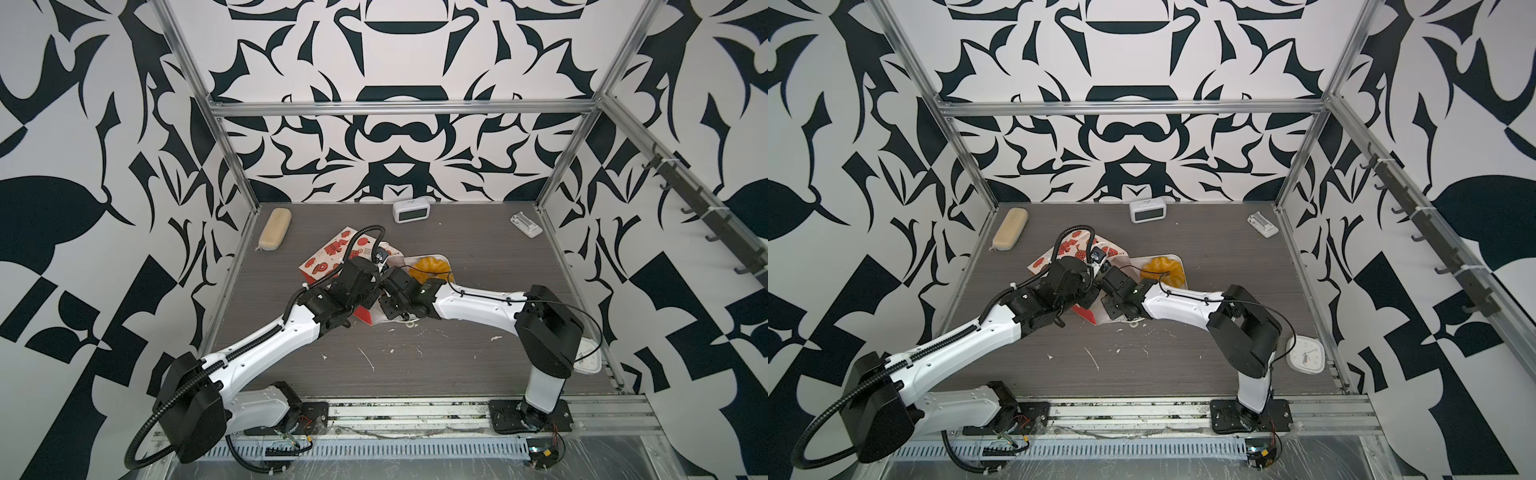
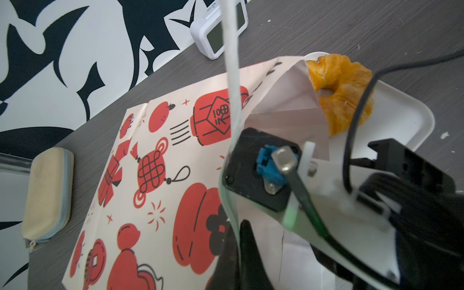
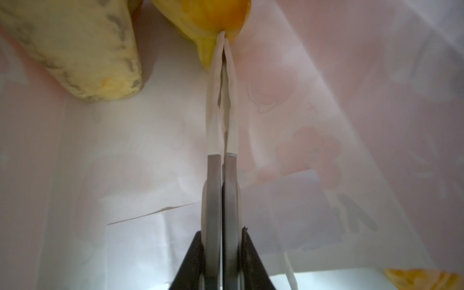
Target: Take the fake bread out of the paper bag
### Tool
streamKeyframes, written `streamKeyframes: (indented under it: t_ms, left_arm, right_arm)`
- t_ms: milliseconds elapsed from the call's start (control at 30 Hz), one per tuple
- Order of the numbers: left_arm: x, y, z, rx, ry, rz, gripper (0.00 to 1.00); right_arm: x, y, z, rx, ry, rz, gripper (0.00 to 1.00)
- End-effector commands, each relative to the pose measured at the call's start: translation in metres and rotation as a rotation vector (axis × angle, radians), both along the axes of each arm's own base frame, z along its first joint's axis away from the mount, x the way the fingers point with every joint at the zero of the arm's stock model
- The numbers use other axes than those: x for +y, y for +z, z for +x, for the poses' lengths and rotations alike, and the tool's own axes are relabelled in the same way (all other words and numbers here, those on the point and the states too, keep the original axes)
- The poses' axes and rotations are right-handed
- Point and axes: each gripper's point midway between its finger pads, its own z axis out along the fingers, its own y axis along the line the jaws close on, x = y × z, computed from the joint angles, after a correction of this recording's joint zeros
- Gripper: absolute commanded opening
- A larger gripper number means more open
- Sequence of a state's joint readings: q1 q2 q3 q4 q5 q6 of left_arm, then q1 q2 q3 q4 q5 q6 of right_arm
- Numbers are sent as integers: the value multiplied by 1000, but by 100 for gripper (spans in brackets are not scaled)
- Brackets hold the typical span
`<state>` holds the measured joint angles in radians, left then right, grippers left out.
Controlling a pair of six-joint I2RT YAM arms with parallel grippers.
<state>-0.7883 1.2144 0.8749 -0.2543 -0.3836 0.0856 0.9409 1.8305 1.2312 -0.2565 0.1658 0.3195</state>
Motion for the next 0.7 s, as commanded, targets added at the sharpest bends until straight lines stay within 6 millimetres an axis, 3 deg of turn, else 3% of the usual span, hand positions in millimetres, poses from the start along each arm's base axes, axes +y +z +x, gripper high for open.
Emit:
streamKeyframes:
  t_ms: [0,133,333,667]
  left_arm:
    - [-5,-13,-15,36,-38,-13,0]
    - [1,-22,-18,43,-12,-25,0]
    - [6,-30,-22,51,9,-32,0]
    - [5,-37,-22,58,9,-10,0]
  right_arm:
    - [20,36,27,-109,-48,100,13]
    - [11,29,32,-102,-70,75,12]
    - [-6,33,40,-125,-108,65,11]
    - [-12,44,52,-131,-96,71,11]
